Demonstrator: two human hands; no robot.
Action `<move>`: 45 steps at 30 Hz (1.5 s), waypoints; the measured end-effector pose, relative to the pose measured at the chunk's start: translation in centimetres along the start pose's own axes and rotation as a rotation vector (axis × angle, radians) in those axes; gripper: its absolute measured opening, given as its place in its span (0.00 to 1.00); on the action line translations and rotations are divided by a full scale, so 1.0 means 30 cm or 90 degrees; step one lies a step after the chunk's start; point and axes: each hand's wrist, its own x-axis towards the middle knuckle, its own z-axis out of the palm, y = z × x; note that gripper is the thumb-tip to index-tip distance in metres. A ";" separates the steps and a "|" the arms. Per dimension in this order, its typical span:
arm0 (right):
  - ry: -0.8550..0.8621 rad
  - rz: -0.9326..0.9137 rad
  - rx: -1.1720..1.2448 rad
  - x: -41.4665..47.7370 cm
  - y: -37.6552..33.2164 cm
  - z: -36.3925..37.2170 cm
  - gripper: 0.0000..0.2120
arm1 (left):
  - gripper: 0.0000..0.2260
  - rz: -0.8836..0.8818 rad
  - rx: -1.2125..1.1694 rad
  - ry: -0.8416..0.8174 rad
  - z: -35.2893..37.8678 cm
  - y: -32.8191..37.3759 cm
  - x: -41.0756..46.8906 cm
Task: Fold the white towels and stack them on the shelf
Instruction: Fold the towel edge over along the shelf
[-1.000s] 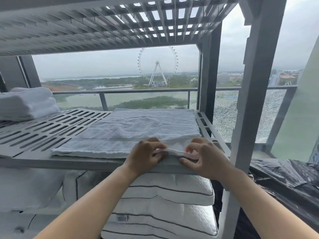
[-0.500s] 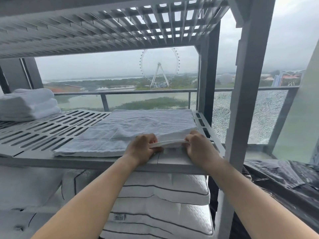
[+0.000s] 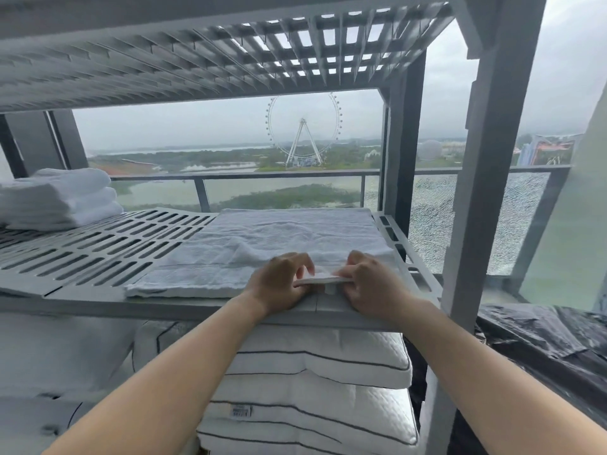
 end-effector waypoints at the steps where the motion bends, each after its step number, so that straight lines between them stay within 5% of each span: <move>1: 0.000 0.008 -0.003 -0.003 -0.001 0.001 0.11 | 0.09 0.004 0.023 -0.009 -0.018 -0.030 -0.016; 8: -0.050 0.117 -0.062 0.032 -0.081 0.015 0.24 | 0.11 -0.067 0.044 -0.033 -0.108 -0.182 -0.084; 14: -0.084 0.121 0.042 0.066 -0.129 0.046 0.25 | 0.11 0.016 0.151 0.021 -0.109 -0.190 -0.076; 19: -0.065 0.128 0.054 0.047 -0.144 0.041 0.25 | 0.13 0.094 0.060 -0.053 -0.118 -0.208 -0.072; 23: -0.057 0.160 0.144 0.053 -0.147 -0.005 0.17 | 0.17 0.040 -0.128 -0.136 -0.139 -0.230 -0.072; 29: -0.058 0.209 0.059 0.229 -0.167 0.016 0.16 | 0.10 -0.096 -0.125 0.010 -0.114 -0.223 0.076; 36: -0.205 0.210 -0.026 0.310 -0.127 0.185 0.23 | 0.25 -0.112 0.042 -0.288 0.012 -0.289 0.093; 45: -0.267 0.378 -0.099 0.281 -0.124 0.176 0.32 | 0.28 -0.112 0.071 -0.334 -0.001 -0.281 0.079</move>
